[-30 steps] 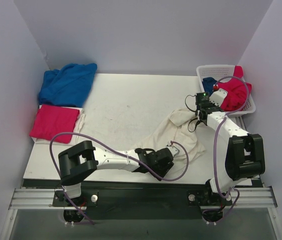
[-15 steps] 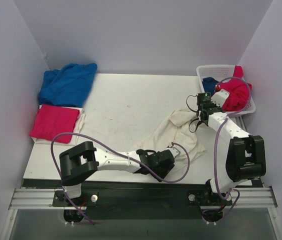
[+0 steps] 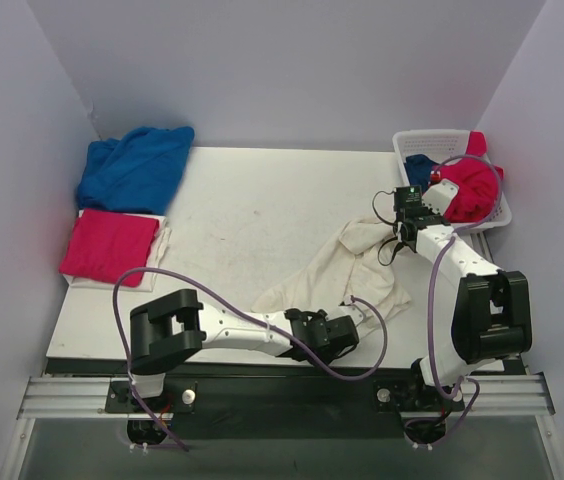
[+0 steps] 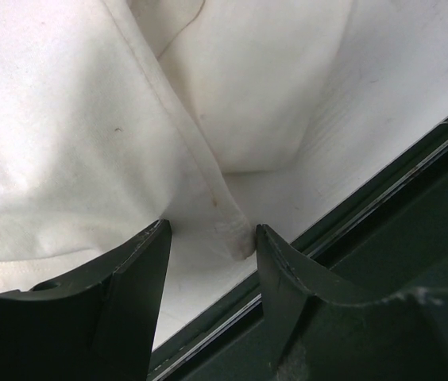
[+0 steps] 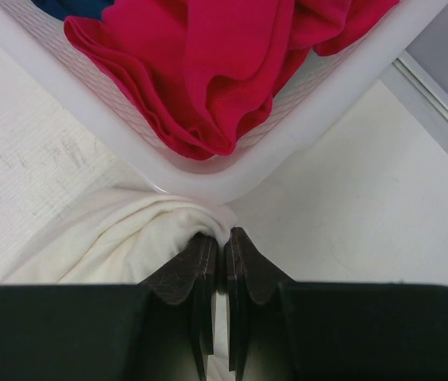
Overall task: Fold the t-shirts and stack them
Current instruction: Flatten out the tshirt
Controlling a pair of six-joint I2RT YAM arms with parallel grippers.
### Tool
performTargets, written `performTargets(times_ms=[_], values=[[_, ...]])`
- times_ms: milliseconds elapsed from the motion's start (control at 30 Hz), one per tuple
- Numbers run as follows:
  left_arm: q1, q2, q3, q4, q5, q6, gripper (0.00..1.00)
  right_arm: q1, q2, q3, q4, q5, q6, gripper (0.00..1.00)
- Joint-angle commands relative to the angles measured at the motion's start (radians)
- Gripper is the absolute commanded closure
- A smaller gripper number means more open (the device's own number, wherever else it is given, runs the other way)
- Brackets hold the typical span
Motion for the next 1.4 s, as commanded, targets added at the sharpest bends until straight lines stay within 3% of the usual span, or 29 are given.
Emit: performTargets(times_ms=[0,100,200,367,633,800,933,1033,1100,1367], values=[[-0.004,0.05,0.024,-0.081,-0.034,-0.011,0.42,-0.01,-0.036,-0.009,-0.016,0.026,0.019,1.0],[-0.006,0.078,0.03,-0.112,-0.043,-0.03,0.53,-0.013,-0.036,-0.01,-0.018,0.025,0.019,1.0],[-0.006,0.06,0.007,-0.115,-0.063,-0.056,0.83,-0.016,-0.042,-0.013,-0.018,0.025,0.019,1.0],[-0.006,0.0,-0.008,-0.159,-0.135,-0.105,0.99,-0.016,-0.05,-0.009,-0.022,0.016,0.02,1.0],[0.057,-0.195,-0.008,-0.288,-0.368,-0.253,1.0,-0.003,-0.152,0.017,-0.071,-0.014,-0.017,1.0],[0.247,-0.455,-0.04,-0.251,-0.509,-0.287,1.0,0.0,-0.295,0.061,-0.117,-0.046,-0.066,1.0],[0.428,-0.655,-0.011,-0.156,-0.554,-0.219,1.0,0.002,-0.382,0.137,-0.162,-0.079,-0.103,1.0],[0.551,-0.719,0.035,-0.093,-0.575,-0.133,1.0,0.0,-0.431,0.213,-0.194,-0.109,-0.133,1.0],[0.649,-0.741,0.158,-0.079,-0.624,-0.044,1.0,0.002,-0.485,0.294,-0.234,-0.138,-0.165,1.0],[0.802,-0.799,0.349,0.038,-0.631,0.131,1.0,0.0,-0.579,0.445,-0.246,-0.282,-0.236,1.0]])
